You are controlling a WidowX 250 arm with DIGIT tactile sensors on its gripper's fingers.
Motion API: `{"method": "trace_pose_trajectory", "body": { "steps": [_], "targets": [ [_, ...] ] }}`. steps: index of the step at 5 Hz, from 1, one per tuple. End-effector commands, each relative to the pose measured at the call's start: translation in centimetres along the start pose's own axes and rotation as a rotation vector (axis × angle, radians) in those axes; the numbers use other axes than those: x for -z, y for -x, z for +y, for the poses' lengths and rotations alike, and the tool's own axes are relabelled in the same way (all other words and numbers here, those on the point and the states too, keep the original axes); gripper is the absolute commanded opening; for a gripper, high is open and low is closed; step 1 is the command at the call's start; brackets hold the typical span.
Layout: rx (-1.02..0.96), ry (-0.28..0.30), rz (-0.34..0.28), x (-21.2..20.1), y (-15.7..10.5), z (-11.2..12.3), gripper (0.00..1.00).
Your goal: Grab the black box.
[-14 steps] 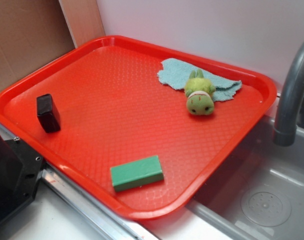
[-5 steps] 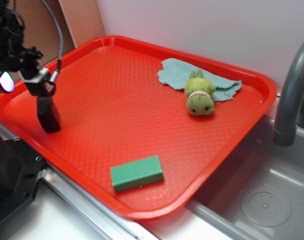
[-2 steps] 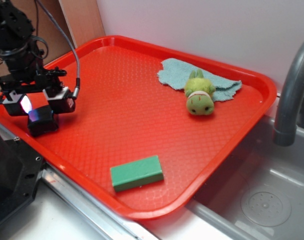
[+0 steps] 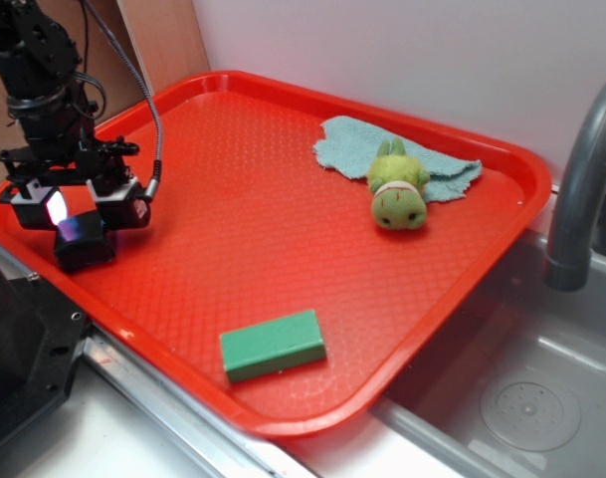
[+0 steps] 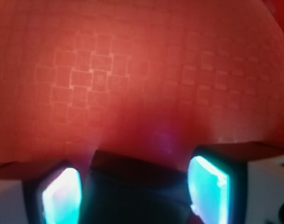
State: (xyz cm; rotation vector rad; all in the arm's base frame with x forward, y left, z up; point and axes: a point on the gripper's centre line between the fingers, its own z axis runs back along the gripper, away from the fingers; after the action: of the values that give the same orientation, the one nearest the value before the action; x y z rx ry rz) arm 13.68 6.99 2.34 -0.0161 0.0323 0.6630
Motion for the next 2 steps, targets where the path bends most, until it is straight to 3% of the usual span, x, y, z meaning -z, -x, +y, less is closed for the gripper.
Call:
{"method": "trace_pose_trajectory", "body": {
  "steps": [1,2],
  "targets": [
    [0.154,0.062,-0.134,-7.5,1.1,0.4,0.00],
    [0.266,0.210,-0.248,-12.5,0.3,-0.2,0.00]
  ]
}}
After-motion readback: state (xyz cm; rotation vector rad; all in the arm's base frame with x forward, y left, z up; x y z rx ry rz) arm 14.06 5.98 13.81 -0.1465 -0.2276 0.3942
